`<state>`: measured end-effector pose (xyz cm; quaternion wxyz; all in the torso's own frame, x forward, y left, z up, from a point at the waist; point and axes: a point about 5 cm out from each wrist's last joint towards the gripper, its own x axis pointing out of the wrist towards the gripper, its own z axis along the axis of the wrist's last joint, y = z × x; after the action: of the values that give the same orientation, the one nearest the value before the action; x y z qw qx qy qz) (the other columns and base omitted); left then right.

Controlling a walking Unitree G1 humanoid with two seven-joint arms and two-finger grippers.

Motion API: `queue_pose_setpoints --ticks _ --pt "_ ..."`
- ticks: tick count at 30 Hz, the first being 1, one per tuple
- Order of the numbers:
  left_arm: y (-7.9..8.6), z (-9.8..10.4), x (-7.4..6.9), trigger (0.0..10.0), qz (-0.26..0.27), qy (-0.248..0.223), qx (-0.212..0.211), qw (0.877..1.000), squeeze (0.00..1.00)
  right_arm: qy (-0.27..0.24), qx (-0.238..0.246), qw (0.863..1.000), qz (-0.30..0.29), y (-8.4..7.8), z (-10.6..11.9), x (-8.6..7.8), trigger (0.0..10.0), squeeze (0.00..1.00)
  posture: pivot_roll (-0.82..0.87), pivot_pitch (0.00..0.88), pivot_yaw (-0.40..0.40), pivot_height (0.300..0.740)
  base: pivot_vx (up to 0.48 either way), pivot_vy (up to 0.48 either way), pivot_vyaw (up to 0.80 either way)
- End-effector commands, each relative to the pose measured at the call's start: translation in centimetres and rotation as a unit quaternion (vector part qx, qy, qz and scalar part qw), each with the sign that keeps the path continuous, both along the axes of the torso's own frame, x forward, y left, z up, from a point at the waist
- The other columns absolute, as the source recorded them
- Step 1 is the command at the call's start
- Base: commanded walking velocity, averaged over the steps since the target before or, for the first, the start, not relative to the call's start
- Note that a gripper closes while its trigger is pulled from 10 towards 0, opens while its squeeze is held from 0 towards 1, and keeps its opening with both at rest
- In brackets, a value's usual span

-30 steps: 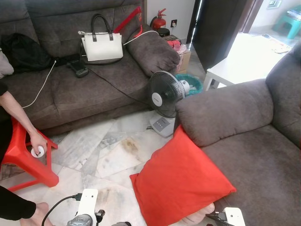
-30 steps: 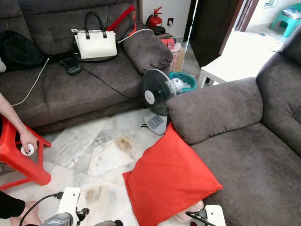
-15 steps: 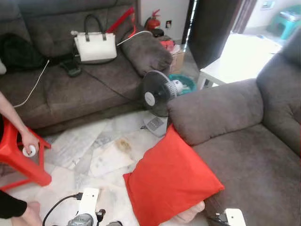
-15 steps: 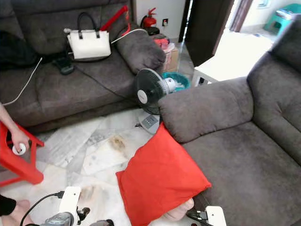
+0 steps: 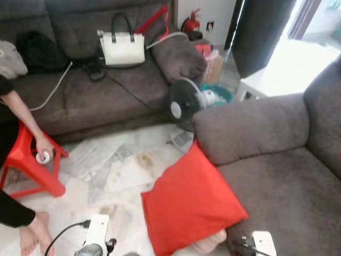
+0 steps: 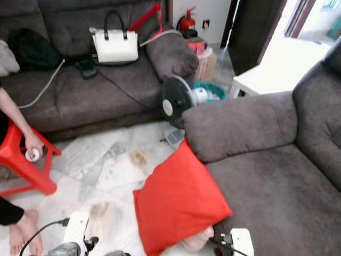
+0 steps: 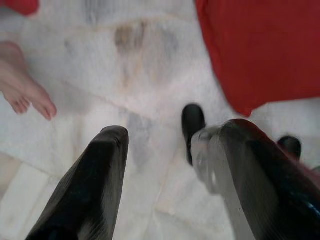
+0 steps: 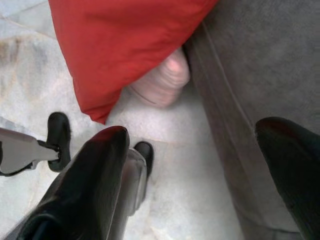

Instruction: Move the pillow to the sofa from floor

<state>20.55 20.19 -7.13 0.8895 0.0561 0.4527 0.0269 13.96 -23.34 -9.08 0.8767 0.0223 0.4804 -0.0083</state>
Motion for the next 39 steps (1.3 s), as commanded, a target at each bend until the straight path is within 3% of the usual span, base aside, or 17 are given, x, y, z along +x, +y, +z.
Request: queue_pose_setpoints --ticks 1,17,20,23,26,27,30,32,35,36,37,39 --pt "0.4 -0.2 -0.5 10.0 0.009 0.009 0.002 1.0 0.0 0.007 0.003 1.0 -0.003 0.1 -0.2 -0.4 10.0 0.0 0.16 0.063 -0.041 0.74 0.0 0.0 0.0" --pt "0.3 -0.1 -0.3 10.0 0.014 -0.011 -0.01 1.0 0.0 0.001 0.009 1.0 -0.02 0.1 -0.2 -0.5 10.0 0.0 0.16 0.065 -0.04 0.74 0.0 0.0 0.0" --pt "0.3 0.5 0.3 10.0 0.002 -0.056 0.002 0.998 0.0 -0.013 0.009 0.999 -0.033 0.0 -0.1 -0.3 10.0 0.0 0.17 0.067 -0.039 0.74 0.0 0.0 0.0" --pt "0.3 0.7 0.5 10.0 0.002 -0.071 0.006 0.997 0.0 -0.025 0.007 0.999 -0.043 0.0 0.0 -0.2 10.0 0.0 0.17 0.068 -0.039 0.74 0.0 0.0 0.0" --pt "0.3 1.1 0.9 10.0 -0.019 -0.101 0.017 0.995 0.0 -0.068 0.012 0.995 -0.072 -0.1 0.4 0.1 10.0 0.0 0.17 0.067 -0.035 0.74 0.0 0.0 0.0" --pt "-0.2 3.3 4.0 10.0 -0.039 -0.167 0.021 0.985 0.0 -0.093 0.005 0.992 -0.086 -0.2 0.7 0.3 10.0 0.0 0.17 0.068 -0.032 0.74 0.0 0.0 0.0" --pt "-0.8 5.9 6.5 10.0 -0.048 -0.254 0.025 0.966 0.0 -0.144 0.012 0.982 -0.12 -0.3 1.2 0.7 10.0 0.0 0.16 0.068 -0.025 0.74 0.0 0.0 0.0" --pt "-0.8 6.3 6.8 10.0 -0.047 -0.272 0.029 0.961 0.0 -0.158 0.013 0.979 -0.126 -0.3 1.3 0.7 10.0 0.0 0.15 0.068 -0.023 0.74 0.0 0.0 0.0" --pt "-0.7 8.4 8.1 10.0 -0.046 -0.34 0.044 0.938 0.0 -0.195 0.028 0.974 -0.112 -0.1 1.8 1.1 10.0 0.0 0.16 0.068 -0.024 0.74 0.0 0.0 0.0" --pt "-0.7 8.4 8.1 10.0 -0.046 -0.34 0.044 0.938 0.0 -0.195 0.028 0.974 -0.112 -0.1 1.8 1.1 10.0 0.0 0.16 0.068 -0.024 0.74 0.0 0.0 0.0" --pt "-1.2 9.3 8.6 10.0 -0.069 -0.363 0.05 0.928 0.0 -0.202 0.034 0.972 -0.116 -0.1 1.9 1.2 10.0 0.0 0.16 0.067 -0.024 0.74 0.0 0.0 0.0" --pt "-1.5 9.8 8.8 10.0 -0.085 -0.38 0.054 0.92 0.0 -0.208 0.038 0.97 -0.119 0.0 2.0 1.2 10.0 0.0 0.16 0.066 -0.024 0.74 0.0 0.0 0.0"
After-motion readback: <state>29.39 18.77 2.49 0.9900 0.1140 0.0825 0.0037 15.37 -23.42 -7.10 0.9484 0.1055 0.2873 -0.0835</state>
